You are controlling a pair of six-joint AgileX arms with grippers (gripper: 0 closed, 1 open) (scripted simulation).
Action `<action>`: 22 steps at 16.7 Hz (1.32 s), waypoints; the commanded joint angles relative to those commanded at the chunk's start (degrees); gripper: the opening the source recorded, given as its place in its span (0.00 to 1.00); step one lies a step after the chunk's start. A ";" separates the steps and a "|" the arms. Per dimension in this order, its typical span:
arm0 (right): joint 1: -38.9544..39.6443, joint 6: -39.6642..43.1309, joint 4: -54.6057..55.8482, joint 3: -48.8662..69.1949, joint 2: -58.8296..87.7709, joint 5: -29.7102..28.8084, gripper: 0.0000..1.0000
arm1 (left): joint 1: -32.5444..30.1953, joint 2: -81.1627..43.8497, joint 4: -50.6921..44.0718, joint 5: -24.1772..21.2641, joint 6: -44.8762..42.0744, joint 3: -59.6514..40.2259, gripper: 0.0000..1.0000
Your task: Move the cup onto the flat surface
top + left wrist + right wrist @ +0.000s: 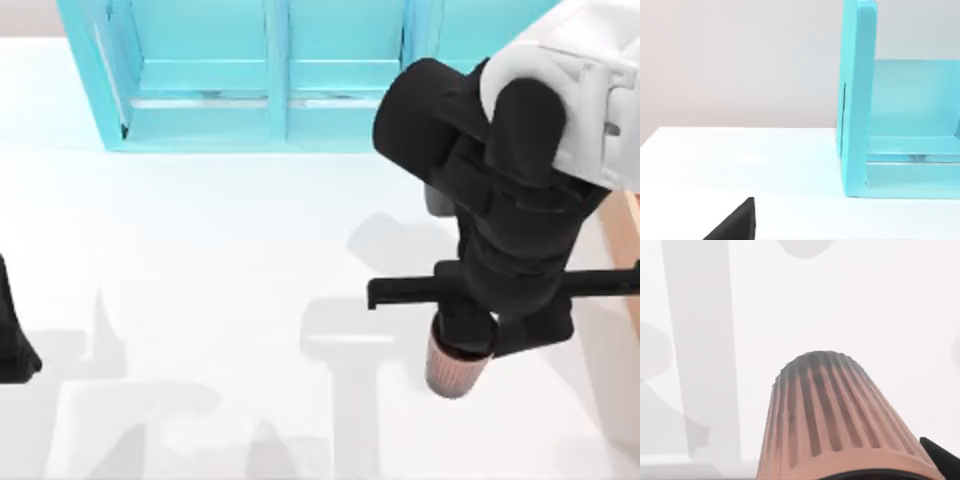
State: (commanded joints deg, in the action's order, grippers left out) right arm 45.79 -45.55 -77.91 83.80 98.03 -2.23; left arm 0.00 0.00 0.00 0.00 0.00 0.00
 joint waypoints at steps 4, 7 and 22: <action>1.52 -2.50 -0.46 0.81 0.92 0.03 0.00 | 0.00 0.00 0.00 0.00 0.00 0.00 1.00; 1.25 -2.51 -0.34 0.58 0.72 0.12 0.00 | 0.00 0.00 0.00 0.00 0.00 0.00 1.00; 2.22 -3.24 13.89 -11.01 3.48 0.06 0.15 | 0.00 0.00 0.00 0.00 0.00 0.00 1.00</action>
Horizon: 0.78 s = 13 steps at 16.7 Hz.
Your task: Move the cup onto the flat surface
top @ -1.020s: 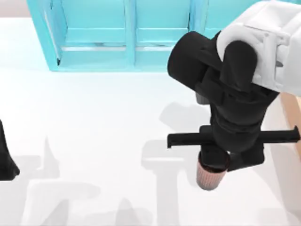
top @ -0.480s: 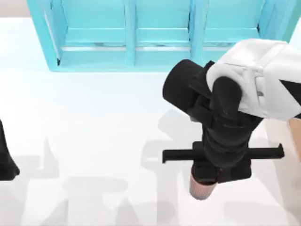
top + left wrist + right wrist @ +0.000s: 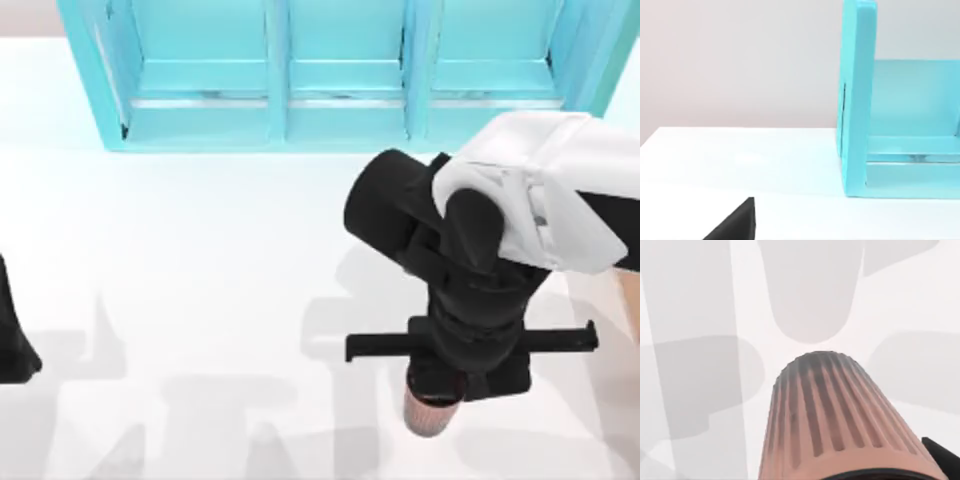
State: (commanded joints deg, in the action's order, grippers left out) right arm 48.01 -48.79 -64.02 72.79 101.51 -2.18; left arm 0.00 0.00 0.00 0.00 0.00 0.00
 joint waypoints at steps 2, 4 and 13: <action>0.00 0.00 0.00 0.00 0.00 0.00 0.30 | 0.00 0.00 0.00 0.00 0.00 0.00 1.00; 0.00 0.00 0.00 0.00 0.00 0.00 0.45 | 0.00 0.00 0.00 0.00 0.00 0.00 1.00; 0.00 0.00 0.00 0.00 0.00 0.00 1.00 | 0.00 0.00 0.00 0.00 0.00 0.00 1.00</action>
